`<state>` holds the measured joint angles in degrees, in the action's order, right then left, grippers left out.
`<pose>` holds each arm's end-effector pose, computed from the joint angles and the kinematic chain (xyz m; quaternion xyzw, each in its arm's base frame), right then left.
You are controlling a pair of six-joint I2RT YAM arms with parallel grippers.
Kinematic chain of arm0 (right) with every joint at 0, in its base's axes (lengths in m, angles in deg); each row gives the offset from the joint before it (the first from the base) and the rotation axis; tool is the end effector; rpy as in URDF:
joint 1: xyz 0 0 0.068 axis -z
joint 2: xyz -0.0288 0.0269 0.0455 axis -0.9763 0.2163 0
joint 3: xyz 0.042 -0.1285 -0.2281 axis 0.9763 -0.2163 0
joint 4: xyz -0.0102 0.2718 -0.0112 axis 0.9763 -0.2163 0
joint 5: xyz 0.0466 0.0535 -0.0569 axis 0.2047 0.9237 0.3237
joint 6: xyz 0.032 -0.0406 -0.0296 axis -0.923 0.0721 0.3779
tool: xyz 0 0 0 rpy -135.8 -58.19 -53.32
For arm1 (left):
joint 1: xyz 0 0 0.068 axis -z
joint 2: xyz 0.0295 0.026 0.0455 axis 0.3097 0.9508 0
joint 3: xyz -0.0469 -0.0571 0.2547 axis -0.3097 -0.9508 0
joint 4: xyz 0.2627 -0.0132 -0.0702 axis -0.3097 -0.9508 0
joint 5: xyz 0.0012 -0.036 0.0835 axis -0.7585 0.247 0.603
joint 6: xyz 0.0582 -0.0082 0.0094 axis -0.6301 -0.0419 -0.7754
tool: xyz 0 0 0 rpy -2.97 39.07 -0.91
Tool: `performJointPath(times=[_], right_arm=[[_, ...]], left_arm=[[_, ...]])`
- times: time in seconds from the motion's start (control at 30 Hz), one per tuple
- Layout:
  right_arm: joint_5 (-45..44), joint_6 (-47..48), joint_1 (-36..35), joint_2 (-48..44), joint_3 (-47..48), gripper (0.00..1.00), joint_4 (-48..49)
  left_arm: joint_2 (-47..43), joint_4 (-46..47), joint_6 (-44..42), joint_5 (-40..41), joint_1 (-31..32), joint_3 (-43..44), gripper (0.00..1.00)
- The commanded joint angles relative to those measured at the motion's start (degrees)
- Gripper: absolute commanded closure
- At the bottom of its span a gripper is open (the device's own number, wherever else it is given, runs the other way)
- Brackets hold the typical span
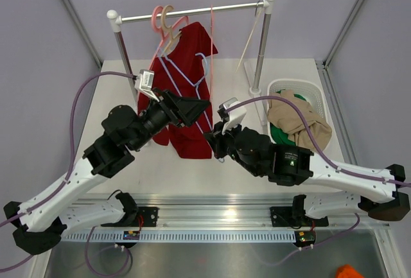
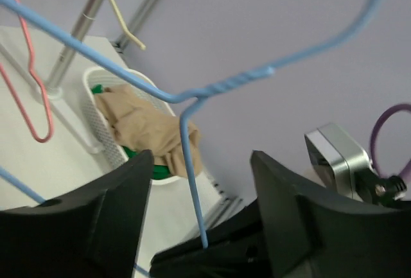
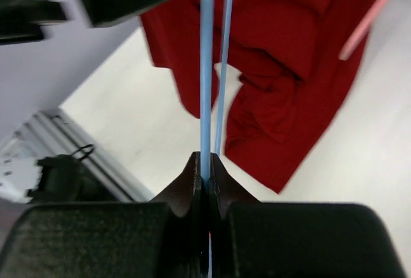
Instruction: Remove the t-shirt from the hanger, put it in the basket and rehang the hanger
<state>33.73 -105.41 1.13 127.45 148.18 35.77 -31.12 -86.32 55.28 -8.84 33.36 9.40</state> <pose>0.0859 0.2539 0.3993 -0.2177 0.7475 0.2805 0.5614 0.1404 -0.1701 0.4438 0.0252 0.6616 -0.5248 0.5351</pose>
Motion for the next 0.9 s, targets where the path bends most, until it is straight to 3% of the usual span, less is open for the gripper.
performJointPath(times=[0.0,0.07,0.1,0.27,0.47,0.63,0.87], right_arm=[[-11.1,-1.2,-0.4,1.2,4.2,1.0,-5.9],[-14.6,-3.1,-0.5,1.7,5.4,1.0,-10.0],[-15.9,-3.9,-0.5,1.9,6.5,1.0,-11.1],[-18.4,-6.0,-0.4,4.5,10.9,1.0,-16.8],[-21.1,-4.0,1.1,12.2,16.8,1.0,-16.8],[-19.0,-1.9,7.0,18.6,19.5,1.0,-13.5],[-18.1,2.9,14.5,26.9,28.1,1.0,-10.9]], left_arm=[[-4.2,-1.5,-3.1,3.9,-0.1,-1.2,0.23],[-7.5,-4.5,-4.9,4.2,-0.1,-1.4,0.05],[-8.6,-5.8,-5.4,4.2,-0.1,-0.9,0.01],[-15.1,-14.8,-9.4,3.2,-0.1,2.2,0.01],[-20.0,-22.2,-14.9,4.5,-0.1,3.4,0.01],[-25.2,-28.2,-18.5,11.9,-0.1,1.5,0.01],[-30.2,-30.7,-21.5,14.1,-0.1,-1.5,0.01]])
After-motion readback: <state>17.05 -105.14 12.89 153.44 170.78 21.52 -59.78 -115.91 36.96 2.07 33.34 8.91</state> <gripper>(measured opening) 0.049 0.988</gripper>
